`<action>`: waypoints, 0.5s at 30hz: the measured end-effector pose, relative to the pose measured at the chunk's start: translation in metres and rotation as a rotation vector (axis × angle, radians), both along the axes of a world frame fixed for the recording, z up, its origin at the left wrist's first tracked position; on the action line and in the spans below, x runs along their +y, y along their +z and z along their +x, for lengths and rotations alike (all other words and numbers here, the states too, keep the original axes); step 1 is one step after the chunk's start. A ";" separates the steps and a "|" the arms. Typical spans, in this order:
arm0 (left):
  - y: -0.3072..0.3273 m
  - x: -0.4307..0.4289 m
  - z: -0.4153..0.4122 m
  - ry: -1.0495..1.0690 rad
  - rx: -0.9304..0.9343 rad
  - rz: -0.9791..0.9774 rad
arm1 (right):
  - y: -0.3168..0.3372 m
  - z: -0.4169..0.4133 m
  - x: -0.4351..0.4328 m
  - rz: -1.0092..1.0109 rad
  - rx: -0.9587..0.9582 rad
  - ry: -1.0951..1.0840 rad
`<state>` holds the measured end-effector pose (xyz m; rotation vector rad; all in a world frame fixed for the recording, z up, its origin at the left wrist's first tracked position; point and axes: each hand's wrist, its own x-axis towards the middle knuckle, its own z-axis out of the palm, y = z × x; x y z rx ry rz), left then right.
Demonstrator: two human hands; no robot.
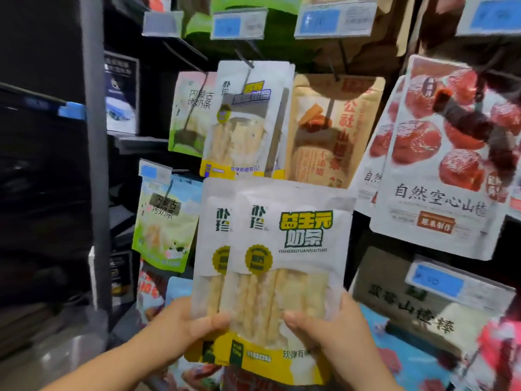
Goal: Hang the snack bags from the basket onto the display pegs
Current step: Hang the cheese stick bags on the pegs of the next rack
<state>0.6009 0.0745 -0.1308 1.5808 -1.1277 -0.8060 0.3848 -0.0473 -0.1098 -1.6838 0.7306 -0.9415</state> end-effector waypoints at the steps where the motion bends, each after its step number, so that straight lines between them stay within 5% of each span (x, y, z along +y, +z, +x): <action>1: 0.001 0.002 0.008 0.011 0.010 -0.003 | 0.000 0.003 0.000 -0.004 -0.012 0.015; 15: -0.039 0.041 0.118 0.475 0.038 0.032 | -0.070 0.095 0.008 0.137 0.092 0.077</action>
